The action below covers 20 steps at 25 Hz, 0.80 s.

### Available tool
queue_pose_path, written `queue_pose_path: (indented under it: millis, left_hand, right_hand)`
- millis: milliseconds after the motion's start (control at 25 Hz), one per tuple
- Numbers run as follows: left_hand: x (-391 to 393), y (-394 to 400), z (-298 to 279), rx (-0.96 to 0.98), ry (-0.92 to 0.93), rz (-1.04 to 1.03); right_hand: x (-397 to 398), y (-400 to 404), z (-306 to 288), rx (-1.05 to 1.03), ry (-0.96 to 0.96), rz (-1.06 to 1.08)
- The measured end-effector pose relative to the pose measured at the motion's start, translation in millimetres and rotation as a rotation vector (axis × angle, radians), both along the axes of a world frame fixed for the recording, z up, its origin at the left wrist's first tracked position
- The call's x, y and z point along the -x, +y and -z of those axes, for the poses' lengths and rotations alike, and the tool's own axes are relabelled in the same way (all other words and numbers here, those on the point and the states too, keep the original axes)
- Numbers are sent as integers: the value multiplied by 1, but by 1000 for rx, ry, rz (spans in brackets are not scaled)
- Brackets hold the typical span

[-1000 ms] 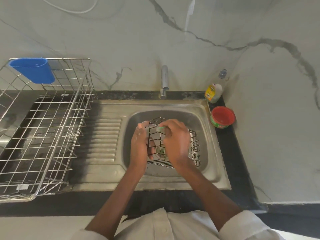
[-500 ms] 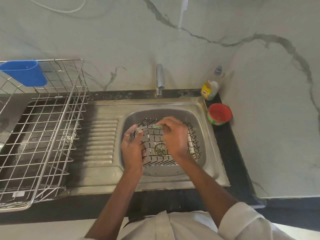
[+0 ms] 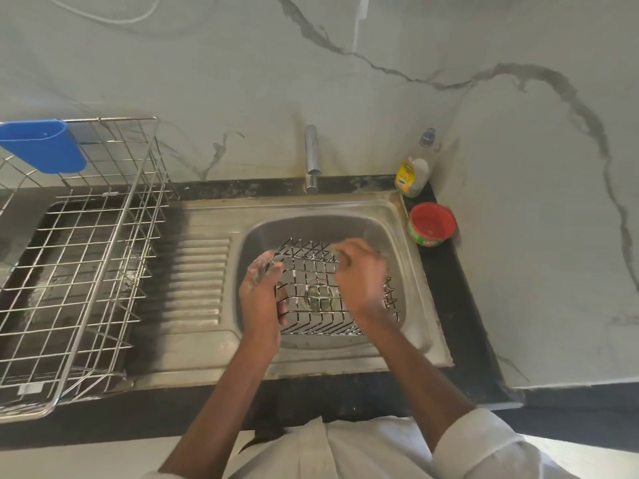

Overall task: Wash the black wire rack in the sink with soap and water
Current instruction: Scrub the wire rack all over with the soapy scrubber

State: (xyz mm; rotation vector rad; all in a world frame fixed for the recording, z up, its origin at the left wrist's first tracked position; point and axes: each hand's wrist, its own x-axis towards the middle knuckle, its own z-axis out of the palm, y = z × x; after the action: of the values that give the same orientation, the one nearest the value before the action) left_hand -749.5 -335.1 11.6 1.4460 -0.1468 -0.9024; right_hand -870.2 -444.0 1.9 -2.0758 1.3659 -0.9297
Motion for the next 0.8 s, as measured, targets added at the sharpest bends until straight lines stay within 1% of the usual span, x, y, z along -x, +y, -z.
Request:
queue_pose_path:
  millis: [80,120,160,200,280,360,440,480,560,640,720,800]
  left_hand:
    - [1,-1,1,-1,5,-5]
    - [0,-1,1,3,9,-11]
    - [-2,1,2,8,9,-14]
    - [-4,2,3,18,6,-12]
    - [-6,6,4,40,-12,7]
    - [-8,9,4,58,-40,21]
    - [-9,10,5,73,-58,14]
    - [-11,10,5,83,-64,4]
    - [-12,8,6,96,-78,-5]
    - [-10,5,5,109,-92,12]
    - [-6,1,6,98,-97,19]
    - [-3,-3,8,70,-105,17]
  right_hand:
    - [-19,17,-7,161,-39,-200]
    - [-19,17,-7,199,-39,-248]
    - [-12,11,-4,192,-31,-247]
    - [1,2,1,147,-10,-197]
    - [31,-16,10,-17,69,-28]
    - [56,-34,15,-160,198,138]
    - [66,-41,12,-235,326,251]
    - [65,-40,8,-254,329,271]
    - [48,-25,-4,-199,227,215]
    - [18,-1,-17,-68,97,47]
    - [-18,18,-27,34,23,-103]
    - [-46,28,-39,22,-72,-144]
